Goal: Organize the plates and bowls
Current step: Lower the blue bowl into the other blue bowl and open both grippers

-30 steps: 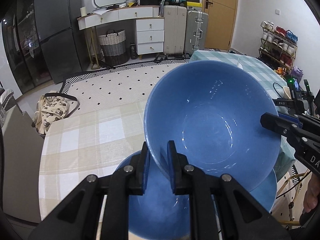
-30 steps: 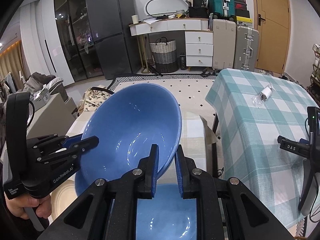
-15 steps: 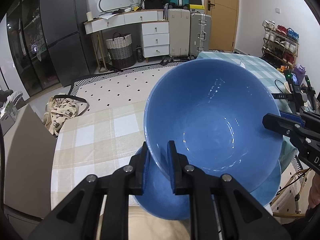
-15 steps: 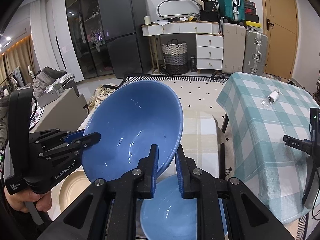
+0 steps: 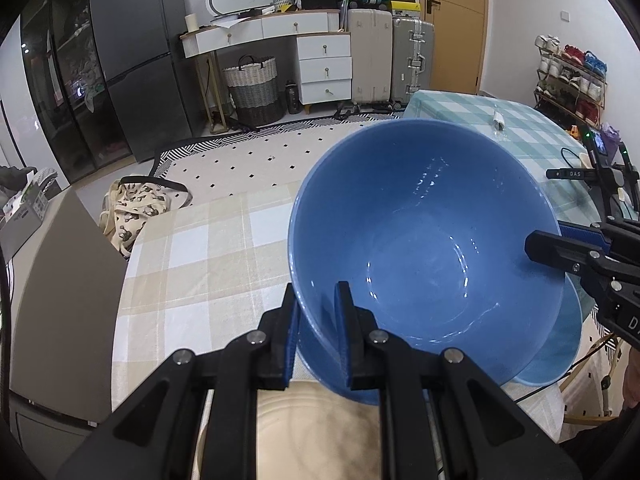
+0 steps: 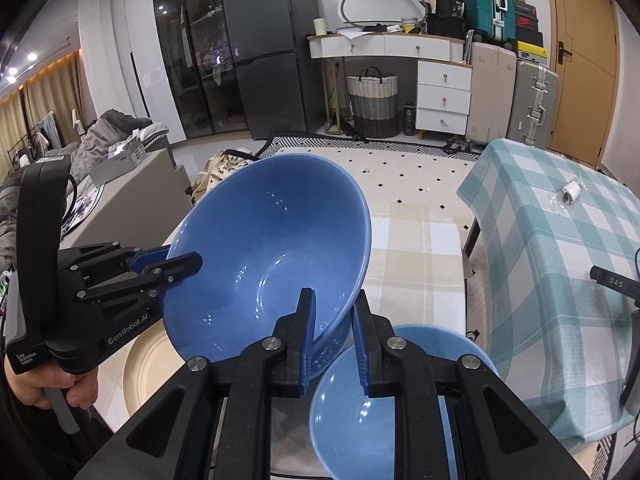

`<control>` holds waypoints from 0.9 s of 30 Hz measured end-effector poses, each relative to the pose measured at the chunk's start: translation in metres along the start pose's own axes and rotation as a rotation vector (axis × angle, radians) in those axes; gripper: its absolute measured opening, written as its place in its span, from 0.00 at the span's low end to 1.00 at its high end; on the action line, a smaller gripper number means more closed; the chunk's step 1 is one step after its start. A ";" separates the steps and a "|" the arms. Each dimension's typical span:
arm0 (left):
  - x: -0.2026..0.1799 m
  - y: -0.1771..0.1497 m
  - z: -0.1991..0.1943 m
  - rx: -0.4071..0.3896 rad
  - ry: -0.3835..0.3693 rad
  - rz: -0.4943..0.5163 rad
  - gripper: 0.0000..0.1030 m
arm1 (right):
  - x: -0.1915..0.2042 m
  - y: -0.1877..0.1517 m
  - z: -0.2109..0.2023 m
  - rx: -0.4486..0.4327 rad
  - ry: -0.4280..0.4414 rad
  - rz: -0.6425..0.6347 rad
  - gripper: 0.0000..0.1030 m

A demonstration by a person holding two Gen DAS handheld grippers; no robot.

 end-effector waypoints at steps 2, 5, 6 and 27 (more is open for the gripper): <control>0.003 -0.004 0.003 0.008 0.008 0.003 0.14 | 0.005 -0.004 0.005 0.011 0.005 -0.007 0.17; 0.006 -0.013 0.007 0.025 0.017 0.005 0.14 | 0.008 -0.010 0.014 0.031 0.008 -0.014 0.18; 0.007 -0.015 0.009 0.031 0.020 0.007 0.14 | 0.009 -0.013 0.018 0.040 0.009 -0.015 0.18; 0.014 -0.052 0.048 0.136 0.077 0.055 0.16 | 0.018 -0.049 0.068 0.157 -0.039 -0.085 0.18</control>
Point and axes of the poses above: each gripper's, at about its wrist camera, not at the fingertips, and z roughly the way its jaws point, x to its left, y to its top, the point moved 10 cm from there along z, roughly the way its jaws point, and after that the axes turned 6 degrees about -x, right-handed, at the moved point
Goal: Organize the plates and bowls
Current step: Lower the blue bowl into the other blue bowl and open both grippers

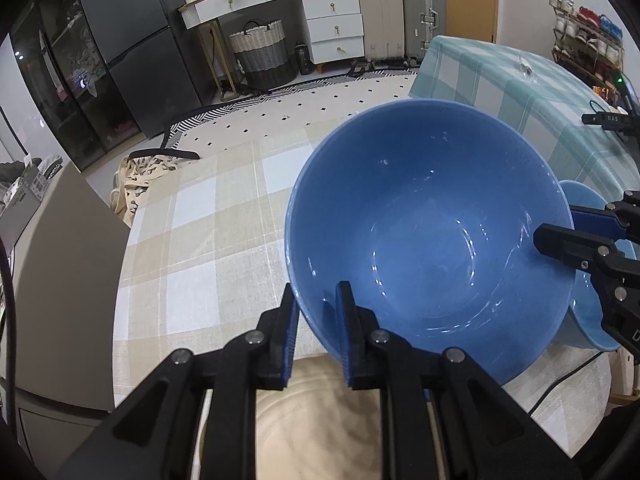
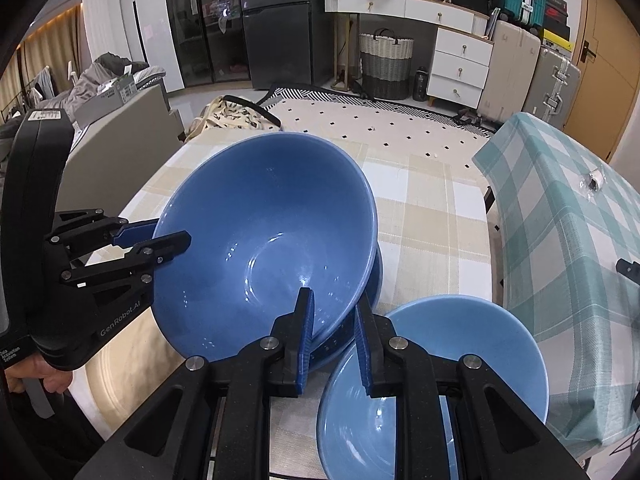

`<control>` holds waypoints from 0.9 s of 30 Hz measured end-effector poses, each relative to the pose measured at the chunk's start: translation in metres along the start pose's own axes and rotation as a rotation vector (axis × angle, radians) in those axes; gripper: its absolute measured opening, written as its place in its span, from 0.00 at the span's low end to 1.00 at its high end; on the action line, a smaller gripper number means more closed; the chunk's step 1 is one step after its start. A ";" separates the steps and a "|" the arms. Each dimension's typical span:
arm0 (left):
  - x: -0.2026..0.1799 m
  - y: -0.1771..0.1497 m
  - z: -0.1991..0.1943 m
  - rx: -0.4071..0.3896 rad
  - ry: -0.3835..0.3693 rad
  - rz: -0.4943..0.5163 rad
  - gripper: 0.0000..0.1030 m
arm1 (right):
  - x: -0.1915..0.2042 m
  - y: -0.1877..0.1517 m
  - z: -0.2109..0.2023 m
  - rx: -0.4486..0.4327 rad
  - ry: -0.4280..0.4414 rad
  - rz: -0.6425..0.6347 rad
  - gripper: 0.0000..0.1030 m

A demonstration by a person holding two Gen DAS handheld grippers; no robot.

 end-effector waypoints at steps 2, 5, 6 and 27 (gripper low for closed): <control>-0.001 -0.001 0.002 0.002 0.005 0.009 0.16 | -0.001 -0.003 0.003 0.008 -0.009 -0.005 0.19; -0.002 -0.002 0.004 0.007 0.009 0.019 0.16 | -0.002 -0.005 0.007 0.015 -0.023 -0.017 0.19; -0.003 -0.003 0.005 0.009 0.008 0.021 0.17 | -0.002 -0.006 0.008 0.019 -0.025 -0.022 0.20; -0.006 -0.007 0.013 0.029 0.016 0.057 0.31 | -0.011 -0.012 0.015 0.036 -0.070 -0.036 0.28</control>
Point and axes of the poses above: each gripper's, at about its wrist camera, not at the fingertips, and z roughly the way its jaws point, x to its left, y to its top, the point moved 10 cm from there along z, roughly the way its jaws point, and after that the axes turned 6 degrees about -x, right-handed, at the moved point
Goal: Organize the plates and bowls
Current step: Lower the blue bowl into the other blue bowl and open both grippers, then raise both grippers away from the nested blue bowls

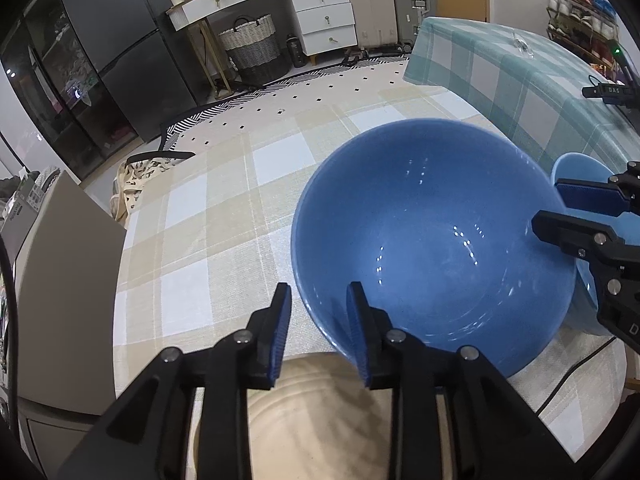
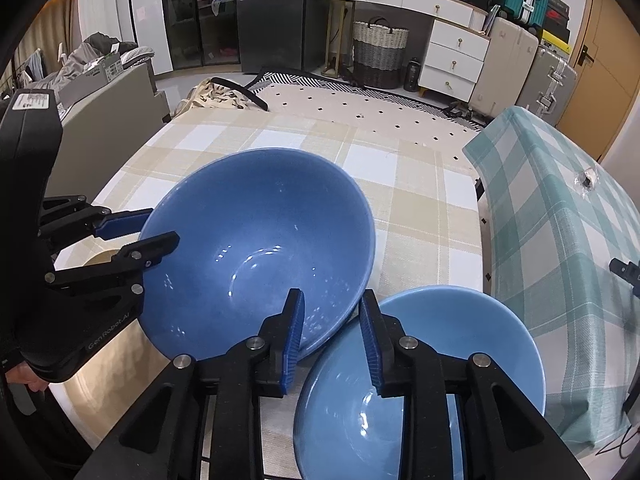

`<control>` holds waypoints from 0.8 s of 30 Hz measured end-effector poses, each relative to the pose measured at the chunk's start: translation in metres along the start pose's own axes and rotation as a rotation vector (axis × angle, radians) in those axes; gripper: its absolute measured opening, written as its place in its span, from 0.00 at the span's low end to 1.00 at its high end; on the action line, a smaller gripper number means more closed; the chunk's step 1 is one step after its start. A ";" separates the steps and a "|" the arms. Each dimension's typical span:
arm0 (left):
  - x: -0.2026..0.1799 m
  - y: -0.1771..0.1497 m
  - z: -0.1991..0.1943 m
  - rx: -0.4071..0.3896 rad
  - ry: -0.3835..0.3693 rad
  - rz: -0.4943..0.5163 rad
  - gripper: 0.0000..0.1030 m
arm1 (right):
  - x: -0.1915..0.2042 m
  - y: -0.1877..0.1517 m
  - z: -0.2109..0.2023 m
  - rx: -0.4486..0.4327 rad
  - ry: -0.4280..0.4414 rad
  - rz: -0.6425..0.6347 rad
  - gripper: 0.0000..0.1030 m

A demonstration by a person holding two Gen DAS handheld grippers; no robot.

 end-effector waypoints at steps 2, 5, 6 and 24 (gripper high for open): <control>0.003 0.000 0.000 0.002 0.001 -0.011 0.36 | -0.002 0.000 0.000 -0.002 0.002 0.004 0.34; 0.008 -0.001 0.001 0.010 -0.005 -0.041 0.46 | -0.007 0.002 -0.004 -0.018 -0.003 0.017 0.46; 0.010 0.000 0.000 0.012 -0.014 -0.056 0.47 | -0.009 0.003 -0.005 -0.020 0.000 0.023 0.46; 0.011 0.026 -0.049 -0.123 -0.166 -0.193 1.00 | -0.058 0.024 -0.074 -0.176 0.022 0.185 0.99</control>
Point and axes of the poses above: each gripper's, at about its wrist camera, not at the fingertips, and z roughly the way its jaws point, x to its left, y to its top, the point moved 10 cm from there along z, roughly the way its jaws point, and after that the axes turned 6 degrees about -x, right-handed, at the moved point
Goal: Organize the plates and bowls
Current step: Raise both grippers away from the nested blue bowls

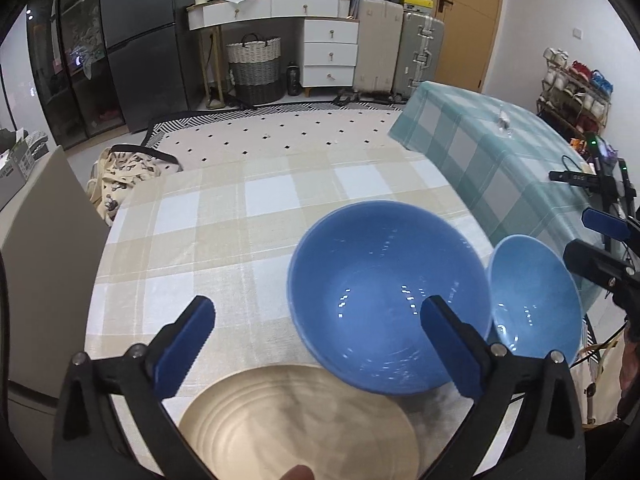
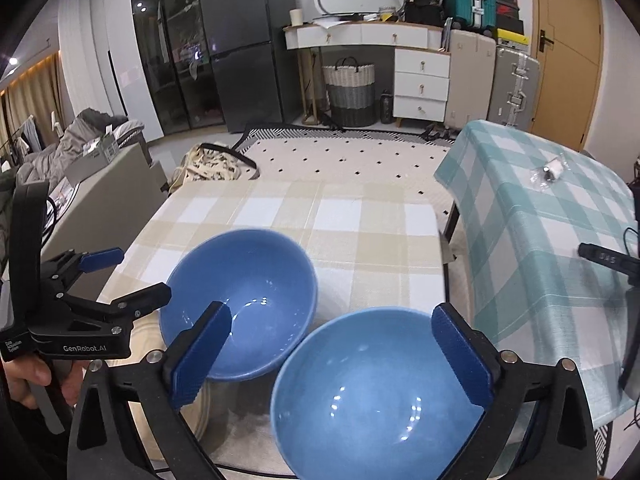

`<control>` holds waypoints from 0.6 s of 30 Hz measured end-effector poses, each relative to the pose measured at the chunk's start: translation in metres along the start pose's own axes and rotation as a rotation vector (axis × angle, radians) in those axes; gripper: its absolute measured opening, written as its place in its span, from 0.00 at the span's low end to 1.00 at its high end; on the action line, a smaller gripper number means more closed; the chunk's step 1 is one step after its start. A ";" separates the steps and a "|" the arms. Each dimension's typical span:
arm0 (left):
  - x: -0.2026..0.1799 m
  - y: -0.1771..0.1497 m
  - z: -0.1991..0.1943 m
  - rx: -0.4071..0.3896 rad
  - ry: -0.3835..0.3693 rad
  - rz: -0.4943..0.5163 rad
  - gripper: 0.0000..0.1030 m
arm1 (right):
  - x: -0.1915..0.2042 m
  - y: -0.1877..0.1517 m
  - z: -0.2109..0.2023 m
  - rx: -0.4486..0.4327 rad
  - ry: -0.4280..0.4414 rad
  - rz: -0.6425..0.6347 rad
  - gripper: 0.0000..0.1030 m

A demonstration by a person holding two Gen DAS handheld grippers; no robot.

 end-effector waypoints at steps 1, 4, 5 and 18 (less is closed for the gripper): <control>-0.004 0.000 -0.001 -0.001 -0.009 -0.002 1.00 | -0.005 0.000 -0.004 -0.005 -0.005 0.007 0.99; -0.017 0.000 -0.004 -0.004 -0.026 0.000 1.00 | -0.025 0.000 -0.016 -0.016 -0.033 0.032 0.99; -0.022 -0.001 -0.005 -0.003 -0.034 0.003 1.00 | -0.031 -0.001 -0.019 -0.020 -0.043 0.041 0.99; -0.090 -0.024 -0.006 0.043 -0.119 0.010 1.00 | -0.105 -0.048 -0.041 0.026 -0.113 0.125 0.99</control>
Point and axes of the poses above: each gripper's, at about its wrist camera, not at the fingertips, and z roughly the way its jaws point, x to its left, y to its top, the point moved 10 cm from there along z, roughly the way its jaws point, and after that the axes turned 6 degrees about -x, right-handed, at the moved point
